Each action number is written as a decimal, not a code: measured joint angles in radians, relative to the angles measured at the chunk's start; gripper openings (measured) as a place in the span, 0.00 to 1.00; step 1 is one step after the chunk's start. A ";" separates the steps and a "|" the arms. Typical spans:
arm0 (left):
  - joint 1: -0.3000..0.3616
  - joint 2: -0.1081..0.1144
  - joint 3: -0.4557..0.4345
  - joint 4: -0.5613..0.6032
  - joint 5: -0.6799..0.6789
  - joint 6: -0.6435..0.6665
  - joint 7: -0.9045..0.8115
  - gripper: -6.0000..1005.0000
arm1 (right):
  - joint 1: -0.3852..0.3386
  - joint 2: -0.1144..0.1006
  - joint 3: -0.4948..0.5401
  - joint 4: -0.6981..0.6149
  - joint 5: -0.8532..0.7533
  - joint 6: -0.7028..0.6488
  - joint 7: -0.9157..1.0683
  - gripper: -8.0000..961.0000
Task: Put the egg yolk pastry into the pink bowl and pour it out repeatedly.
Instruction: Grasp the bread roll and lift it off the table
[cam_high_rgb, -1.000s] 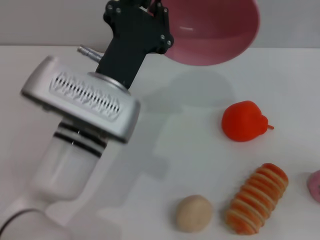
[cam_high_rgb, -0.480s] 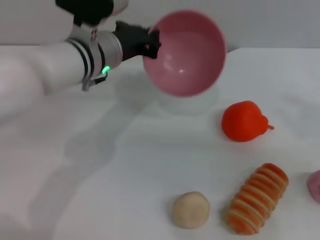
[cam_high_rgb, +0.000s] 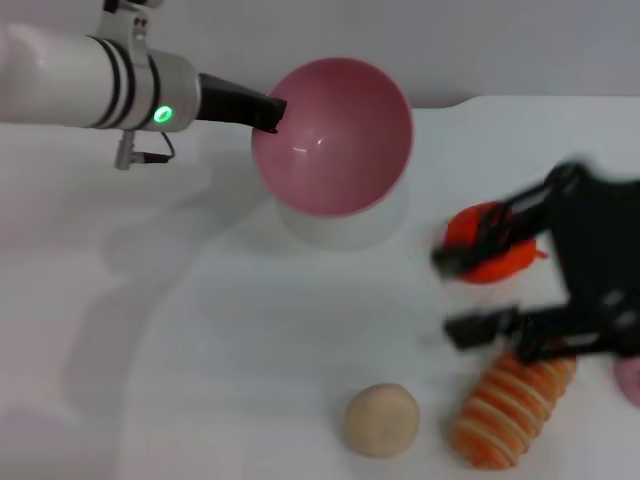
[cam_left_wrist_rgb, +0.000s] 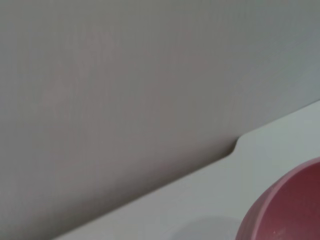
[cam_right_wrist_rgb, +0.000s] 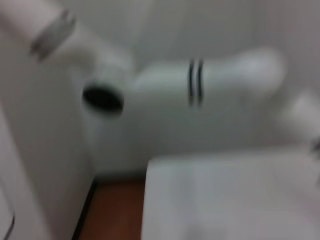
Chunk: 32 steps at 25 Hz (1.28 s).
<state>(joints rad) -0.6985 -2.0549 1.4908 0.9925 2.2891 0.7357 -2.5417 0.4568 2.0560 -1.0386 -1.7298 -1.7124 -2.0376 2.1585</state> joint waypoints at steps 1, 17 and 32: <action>-0.009 0.003 -0.053 0.000 0.005 0.063 0.005 0.05 | 0.020 0.005 -0.041 -0.010 -0.069 -0.003 0.025 0.48; -0.015 0.002 -0.131 0.003 0.004 0.245 0.026 0.05 | 0.138 0.018 -0.564 0.361 -0.572 0.458 0.131 0.48; -0.010 -0.001 -0.128 -0.002 0.000 0.254 0.026 0.05 | 0.194 0.023 -0.739 0.486 -0.599 0.587 0.191 0.47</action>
<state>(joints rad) -0.7083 -2.0555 1.3626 0.9909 2.2887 0.9893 -2.5157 0.6506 2.0786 -1.7778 -1.2438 -2.3117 -1.4503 2.3499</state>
